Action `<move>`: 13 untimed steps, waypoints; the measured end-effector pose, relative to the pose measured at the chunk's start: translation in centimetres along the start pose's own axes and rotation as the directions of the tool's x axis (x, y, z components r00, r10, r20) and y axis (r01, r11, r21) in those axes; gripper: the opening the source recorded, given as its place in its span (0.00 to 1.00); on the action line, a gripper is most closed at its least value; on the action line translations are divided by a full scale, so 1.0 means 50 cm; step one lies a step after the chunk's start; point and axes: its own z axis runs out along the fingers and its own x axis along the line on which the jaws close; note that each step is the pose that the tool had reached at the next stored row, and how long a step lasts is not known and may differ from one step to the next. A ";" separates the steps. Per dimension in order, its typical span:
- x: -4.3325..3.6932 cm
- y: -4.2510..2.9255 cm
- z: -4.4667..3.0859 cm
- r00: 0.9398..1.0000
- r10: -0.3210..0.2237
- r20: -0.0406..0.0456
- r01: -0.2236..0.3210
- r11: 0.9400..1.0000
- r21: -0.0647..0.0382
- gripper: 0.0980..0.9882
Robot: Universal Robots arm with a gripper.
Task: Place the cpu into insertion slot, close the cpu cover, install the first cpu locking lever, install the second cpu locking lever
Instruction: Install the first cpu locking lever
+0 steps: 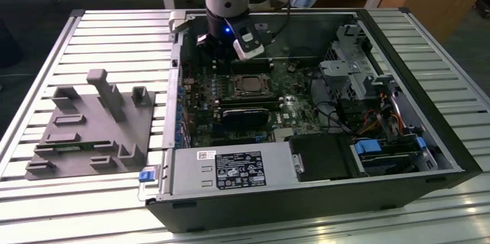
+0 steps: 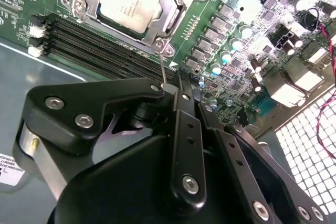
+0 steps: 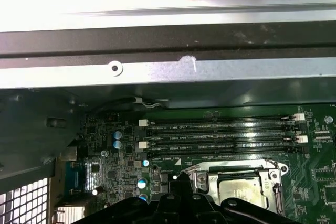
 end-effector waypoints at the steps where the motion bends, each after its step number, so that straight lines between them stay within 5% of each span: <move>1: 0.000 0.000 0.000 1.000 0.000 0.000 0.000 1.000 0.000 0.01; 13: 0.000 -0.004 -0.008 1.000 0.000 0.000 0.000 1.000 0.000 0.01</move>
